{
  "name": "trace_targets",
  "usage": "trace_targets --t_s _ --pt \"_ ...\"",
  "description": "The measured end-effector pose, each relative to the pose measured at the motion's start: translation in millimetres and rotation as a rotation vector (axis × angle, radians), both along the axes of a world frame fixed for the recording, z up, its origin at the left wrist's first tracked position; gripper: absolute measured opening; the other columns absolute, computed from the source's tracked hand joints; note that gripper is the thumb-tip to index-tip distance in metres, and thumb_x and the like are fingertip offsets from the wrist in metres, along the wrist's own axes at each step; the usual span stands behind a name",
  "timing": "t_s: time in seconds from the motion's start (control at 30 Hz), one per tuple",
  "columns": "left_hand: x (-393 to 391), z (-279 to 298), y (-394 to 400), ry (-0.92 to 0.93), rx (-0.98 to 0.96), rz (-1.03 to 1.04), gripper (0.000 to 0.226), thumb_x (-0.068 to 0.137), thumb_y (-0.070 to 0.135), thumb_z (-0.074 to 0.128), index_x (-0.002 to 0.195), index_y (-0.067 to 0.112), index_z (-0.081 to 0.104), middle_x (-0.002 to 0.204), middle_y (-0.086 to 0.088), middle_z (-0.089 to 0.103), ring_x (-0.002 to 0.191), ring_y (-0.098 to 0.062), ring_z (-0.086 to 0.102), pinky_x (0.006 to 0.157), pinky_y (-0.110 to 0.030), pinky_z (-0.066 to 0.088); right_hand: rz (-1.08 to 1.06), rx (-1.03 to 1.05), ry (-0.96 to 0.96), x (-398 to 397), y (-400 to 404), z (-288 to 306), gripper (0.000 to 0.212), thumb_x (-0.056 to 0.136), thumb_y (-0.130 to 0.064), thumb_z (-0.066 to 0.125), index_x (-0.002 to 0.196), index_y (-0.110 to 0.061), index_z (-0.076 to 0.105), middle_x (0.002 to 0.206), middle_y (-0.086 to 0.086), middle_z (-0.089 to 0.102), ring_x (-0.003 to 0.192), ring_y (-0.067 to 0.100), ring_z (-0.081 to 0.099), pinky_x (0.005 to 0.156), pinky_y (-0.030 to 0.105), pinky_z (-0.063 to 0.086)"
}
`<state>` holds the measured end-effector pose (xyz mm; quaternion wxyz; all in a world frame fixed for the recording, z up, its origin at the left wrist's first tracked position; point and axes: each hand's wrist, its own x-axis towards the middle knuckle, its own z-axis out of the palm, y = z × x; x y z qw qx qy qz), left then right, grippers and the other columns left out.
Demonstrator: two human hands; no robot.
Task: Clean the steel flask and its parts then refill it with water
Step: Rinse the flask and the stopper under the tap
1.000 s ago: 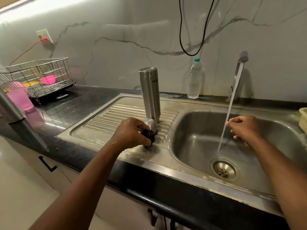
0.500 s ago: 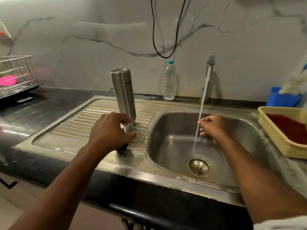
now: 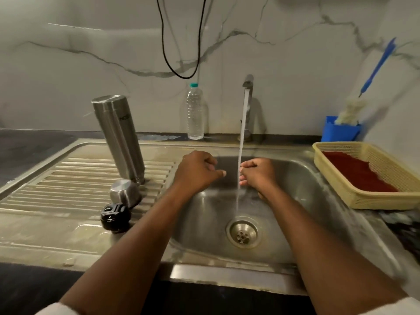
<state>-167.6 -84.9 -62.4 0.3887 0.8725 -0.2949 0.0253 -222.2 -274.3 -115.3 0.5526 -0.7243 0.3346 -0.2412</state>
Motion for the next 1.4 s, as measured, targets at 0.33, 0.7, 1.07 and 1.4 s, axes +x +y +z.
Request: trace_targets --t_s 0.33,0.7,1.07,1.4 --pt "52 -22 -73 0.139 -0.143 0.019 0.026 0.089 0.025 0.082 0.113 0.018 0.076 0.098 0.0 0.077 0.09 -0.013 0.071 0.089 -0.031 0.058 -0.035 0.15 -0.071 4 0 -4 0.014 0.096 -0.001 0.068 0.097 -0.014 0.074 0.09 0.008 0.078 0.071 0.017 0.078 0.075 0.038 0.067" --pt "81 3 -150 0.37 -0.666 0.034 0.019 0.1 0.015 0.07 0.118 0.016 0.077 0.105 0.002 0.078 0.083 -0.009 0.073 0.078 -0.03 0.065 -0.014 0.232 -0.115 5 3 -5 0.015 0.095 0.004 0.067 0.087 -0.005 0.077 0.082 0.013 0.079 0.075 0.025 0.079 0.076 0.039 0.067" --pt "97 10 -161 0.326 -0.564 -0.092 0.018 0.099 0.01 0.072 0.114 0.013 0.081 0.105 0.001 0.08 0.09 -0.016 0.077 0.083 -0.033 0.065 -0.044 0.211 -0.093 8 4 -6 0.018 0.093 0.003 0.063 0.085 -0.006 0.077 0.071 0.01 0.077 0.061 0.02 0.074 0.067 0.035 0.066" --pt "79 29 -123 0.104 -0.074 -0.243 0.054 0.095 0.014 0.075 0.147 0.012 0.059 0.14 -0.003 0.067 0.128 -0.017 0.063 0.109 -0.03 0.049 -0.105 -0.12 0.05 0 7 4 0.02 0.086 -0.011 0.076 0.068 -0.019 0.076 0.066 -0.003 0.075 0.062 0.016 0.074 0.058 0.034 0.064"
